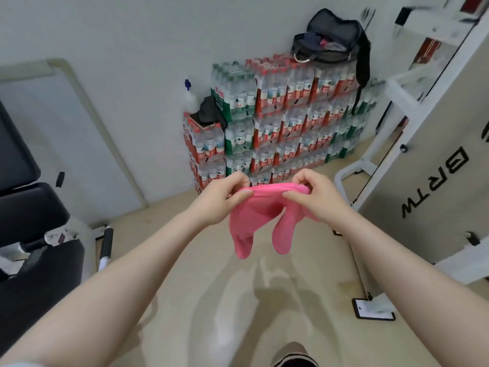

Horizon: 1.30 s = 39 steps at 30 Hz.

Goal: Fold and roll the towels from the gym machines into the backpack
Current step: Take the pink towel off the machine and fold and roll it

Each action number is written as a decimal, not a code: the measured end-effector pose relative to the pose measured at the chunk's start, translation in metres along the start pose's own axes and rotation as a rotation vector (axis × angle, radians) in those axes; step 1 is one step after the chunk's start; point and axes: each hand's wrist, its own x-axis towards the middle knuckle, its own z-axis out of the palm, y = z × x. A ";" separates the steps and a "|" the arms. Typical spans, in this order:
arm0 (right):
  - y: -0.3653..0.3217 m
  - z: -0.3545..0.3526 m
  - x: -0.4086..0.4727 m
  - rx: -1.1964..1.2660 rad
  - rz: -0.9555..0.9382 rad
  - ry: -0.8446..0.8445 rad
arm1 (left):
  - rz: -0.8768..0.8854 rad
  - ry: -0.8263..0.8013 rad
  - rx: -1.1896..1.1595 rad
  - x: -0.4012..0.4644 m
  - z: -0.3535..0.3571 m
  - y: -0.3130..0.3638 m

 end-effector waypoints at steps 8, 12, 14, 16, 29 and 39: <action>0.077 -0.052 0.160 0.018 0.030 -0.028 | -0.011 0.093 -0.108 0.172 0.023 -0.036; 0.098 -0.088 0.258 0.056 0.032 -0.053 | -0.053 0.105 -0.122 0.269 0.021 -0.044; 0.102 -0.107 0.304 0.094 0.025 -0.086 | -0.093 0.107 -0.148 0.313 0.016 -0.050; 0.107 -0.121 0.347 0.131 0.036 -0.104 | -0.134 0.110 -0.189 0.350 0.013 -0.059; 0.158 -0.135 0.563 0.423 0.122 0.148 | -0.311 0.108 -0.326 0.518 0.004 -0.159; 0.137 -0.139 0.742 0.521 0.054 0.151 | -0.258 0.426 -0.400 0.681 -0.087 -0.217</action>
